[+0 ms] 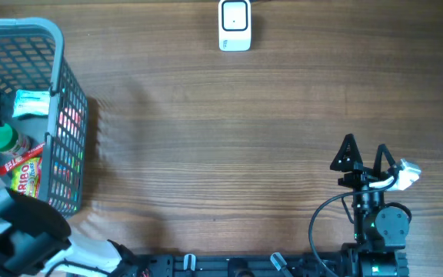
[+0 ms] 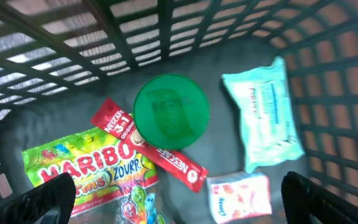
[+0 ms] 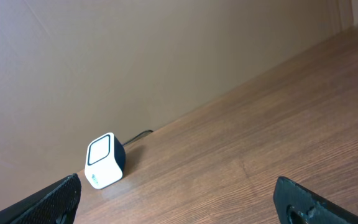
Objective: Scan the item barcode
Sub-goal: 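Reach the left gripper into the basket and grasp the green-capped jar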
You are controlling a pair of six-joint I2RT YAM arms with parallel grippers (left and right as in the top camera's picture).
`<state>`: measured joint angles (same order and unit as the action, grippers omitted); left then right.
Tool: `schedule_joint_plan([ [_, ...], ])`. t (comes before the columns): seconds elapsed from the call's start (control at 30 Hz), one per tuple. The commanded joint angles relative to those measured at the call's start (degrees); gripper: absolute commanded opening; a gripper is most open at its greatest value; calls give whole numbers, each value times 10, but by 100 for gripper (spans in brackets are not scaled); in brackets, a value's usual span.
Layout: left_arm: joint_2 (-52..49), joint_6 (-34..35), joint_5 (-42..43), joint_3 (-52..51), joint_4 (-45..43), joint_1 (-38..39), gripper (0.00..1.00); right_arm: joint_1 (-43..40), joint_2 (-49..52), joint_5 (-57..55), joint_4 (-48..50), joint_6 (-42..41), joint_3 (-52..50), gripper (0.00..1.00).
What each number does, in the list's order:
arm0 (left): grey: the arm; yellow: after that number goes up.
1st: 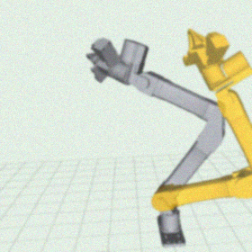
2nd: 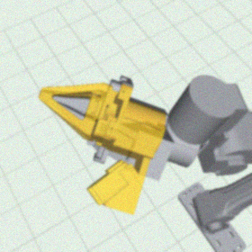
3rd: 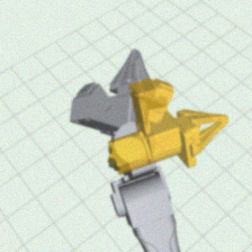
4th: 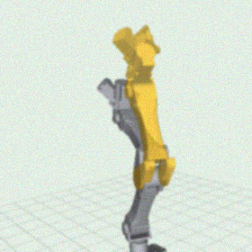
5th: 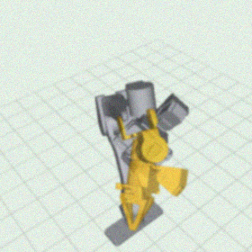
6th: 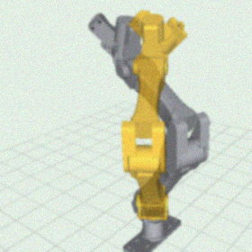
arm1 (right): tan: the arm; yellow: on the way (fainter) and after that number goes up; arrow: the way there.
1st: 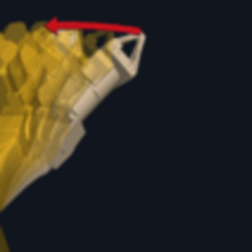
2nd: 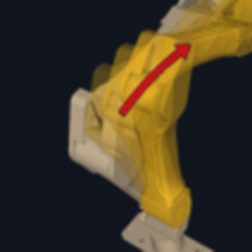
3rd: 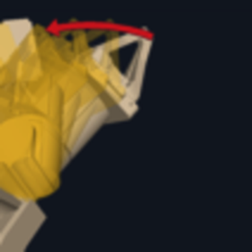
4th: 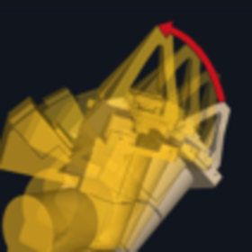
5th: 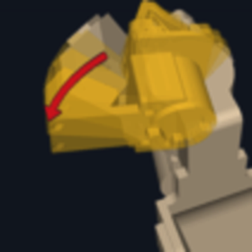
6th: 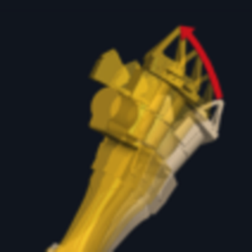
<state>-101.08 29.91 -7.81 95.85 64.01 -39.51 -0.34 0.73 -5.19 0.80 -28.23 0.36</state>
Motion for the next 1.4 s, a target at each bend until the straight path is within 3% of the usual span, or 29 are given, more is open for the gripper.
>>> schedule_joint_plan([
  [0.0,-29,6,-17,5,-8,-6,100,3,-5,-4,1,8,-1,100],
  [0.47,-166,6,-17,5,-58,-6,97,3,-5,-4,1,8,-1,100],
  [0.5,-168,6,-17,5,-59,-6,89,3,-5,-3,1,8,-1,100],
  [0.53,-168,5,-17,5,-59,-6,69,3,-5,-4,1,8,-1,100],
  [0.57,-168,3,-17,5,-58,-6,57,3,-5,-4,1,9,-1,100],
  [0.67,-165,-3,-36,5,-50,-6,50,3,-5,-4,1,8,-1,100],
  [0.87,-36,-11,-33,27,-44,7,50,3,-5,-4,1,9,-1,100],
  [1.0,97,-2,59,39,-53,44,52,3,-5,-4,1,9,-1,100],
  [1.07,189,11,151,39,-65,103,52,3,-5,-4,1,9,-1,100],
  [1.13,239,18,173,39,-77,175,52,3,-5,-3,1,8,-1,100],
  [1.27,259,40,168,37,-80,356,53,3,-5,-4,1,9,-1,100],
  [1.37,200,100,90,34,-35,480,53,3,-5,-4,1,9,-1,100],
])
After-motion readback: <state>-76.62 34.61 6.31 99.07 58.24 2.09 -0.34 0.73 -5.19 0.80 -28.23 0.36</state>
